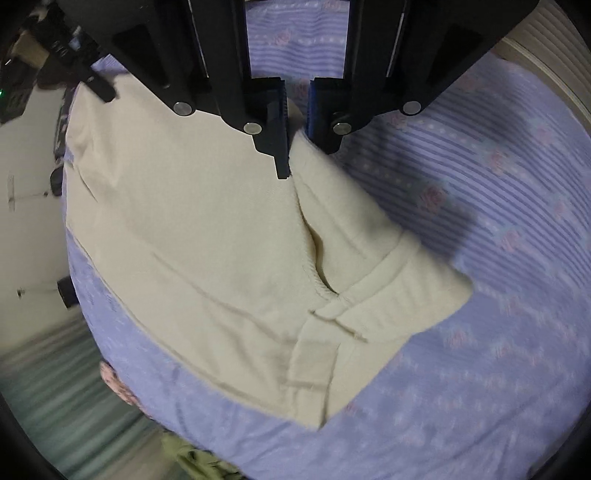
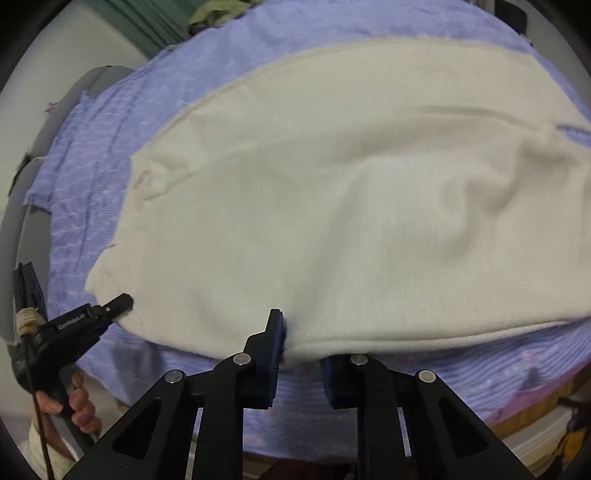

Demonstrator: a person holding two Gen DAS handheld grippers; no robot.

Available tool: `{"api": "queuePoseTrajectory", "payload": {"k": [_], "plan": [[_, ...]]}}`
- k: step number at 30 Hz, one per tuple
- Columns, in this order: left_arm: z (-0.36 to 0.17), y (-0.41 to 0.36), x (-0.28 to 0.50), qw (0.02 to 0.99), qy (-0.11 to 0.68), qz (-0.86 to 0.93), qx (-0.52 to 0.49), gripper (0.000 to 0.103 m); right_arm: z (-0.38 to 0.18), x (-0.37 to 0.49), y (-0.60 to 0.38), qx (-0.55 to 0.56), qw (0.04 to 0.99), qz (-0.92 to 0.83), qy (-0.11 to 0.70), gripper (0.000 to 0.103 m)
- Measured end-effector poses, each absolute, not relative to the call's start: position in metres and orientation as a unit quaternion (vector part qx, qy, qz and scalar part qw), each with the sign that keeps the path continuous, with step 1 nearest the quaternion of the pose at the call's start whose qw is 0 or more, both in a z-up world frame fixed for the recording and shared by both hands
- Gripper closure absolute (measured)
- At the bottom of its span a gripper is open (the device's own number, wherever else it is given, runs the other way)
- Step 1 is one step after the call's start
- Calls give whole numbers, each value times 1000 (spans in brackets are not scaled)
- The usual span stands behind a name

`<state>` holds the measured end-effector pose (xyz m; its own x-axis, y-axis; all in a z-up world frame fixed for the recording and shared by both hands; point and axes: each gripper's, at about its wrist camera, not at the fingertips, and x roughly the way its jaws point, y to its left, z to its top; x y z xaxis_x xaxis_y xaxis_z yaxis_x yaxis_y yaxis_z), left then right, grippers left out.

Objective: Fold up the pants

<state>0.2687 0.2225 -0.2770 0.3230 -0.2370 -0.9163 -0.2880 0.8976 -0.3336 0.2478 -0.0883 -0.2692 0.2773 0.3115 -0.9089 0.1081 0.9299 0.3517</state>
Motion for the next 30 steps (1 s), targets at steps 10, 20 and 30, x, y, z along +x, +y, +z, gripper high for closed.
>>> {"api": "queuePoseTrajectory", "payload": {"k": [10,20,30], "plan": [[-202,213,298,826,528,13,-198,94,-198,275,-112,191,808,77,552,86],[-182,209,427,856,482,28,-188,94,-174,410,-130,165,850,86,493,86],[-230,207,550,843,521,32,-127,93,-225,538,-130,144,834,85,525,86]]}}
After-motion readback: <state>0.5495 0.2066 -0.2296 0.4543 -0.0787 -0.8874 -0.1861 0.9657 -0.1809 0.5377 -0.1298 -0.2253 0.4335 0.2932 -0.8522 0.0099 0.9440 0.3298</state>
